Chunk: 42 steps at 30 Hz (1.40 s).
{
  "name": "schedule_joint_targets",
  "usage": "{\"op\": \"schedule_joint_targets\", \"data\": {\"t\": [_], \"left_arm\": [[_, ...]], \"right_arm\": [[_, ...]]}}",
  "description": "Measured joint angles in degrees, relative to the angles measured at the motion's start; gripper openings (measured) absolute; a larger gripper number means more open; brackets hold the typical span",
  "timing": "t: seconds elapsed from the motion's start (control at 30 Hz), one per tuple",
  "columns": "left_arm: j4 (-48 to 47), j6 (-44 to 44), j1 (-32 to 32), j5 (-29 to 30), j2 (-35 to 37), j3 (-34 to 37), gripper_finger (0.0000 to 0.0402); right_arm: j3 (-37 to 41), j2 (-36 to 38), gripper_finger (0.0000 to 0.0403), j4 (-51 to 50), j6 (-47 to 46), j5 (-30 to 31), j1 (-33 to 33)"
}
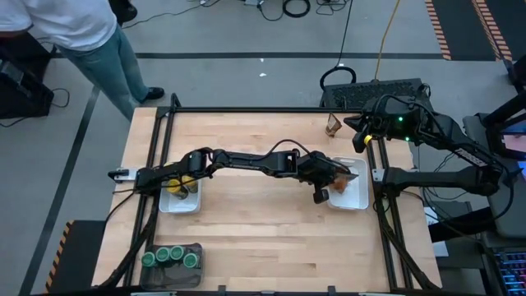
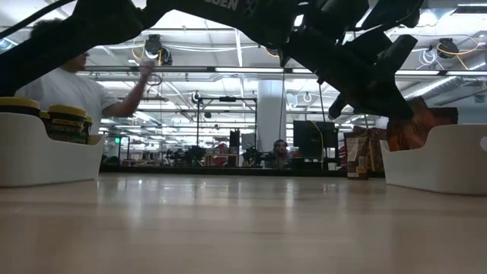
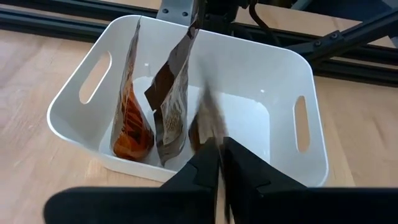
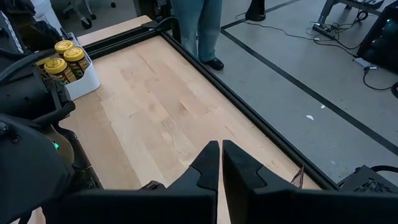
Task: Sort spices by type
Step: Put the left orange seasoning bag into the right white bin, then put the orange seasoning bag into the right white bin
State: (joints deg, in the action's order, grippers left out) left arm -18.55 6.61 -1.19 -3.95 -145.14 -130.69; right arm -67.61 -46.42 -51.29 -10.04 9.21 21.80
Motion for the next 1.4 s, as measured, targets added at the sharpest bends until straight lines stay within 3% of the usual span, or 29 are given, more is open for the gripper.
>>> {"op": "schedule_joint_targets", "data": {"t": [0.43,0.57,0.97,1.4], "left_arm": [[0.09,-0.01,0.04,-0.02,0.00,0.02,0.0035],[0.04,-3.32,0.02,-0.02,0.00,0.02,0.0069],[-0.04,-3.98,-1.57,-0.09,0.88,0.11,0.0228],[-4.49,-7.10,-4.54,-5.31,7.48,0.09,0.0244]], "right_arm": [[0.00,-0.01,0.0000,-0.02,-0.41,-0.01,0.01],[0.00,-0.01,0.0000,-0.02,-0.42,-0.01,0.01],[0.00,0.01,0.0000,-0.26,-0.28,-0.02,0.00],[-0.02,0.03,0.0000,-0.90,0.36,0.26,0.02]]}}
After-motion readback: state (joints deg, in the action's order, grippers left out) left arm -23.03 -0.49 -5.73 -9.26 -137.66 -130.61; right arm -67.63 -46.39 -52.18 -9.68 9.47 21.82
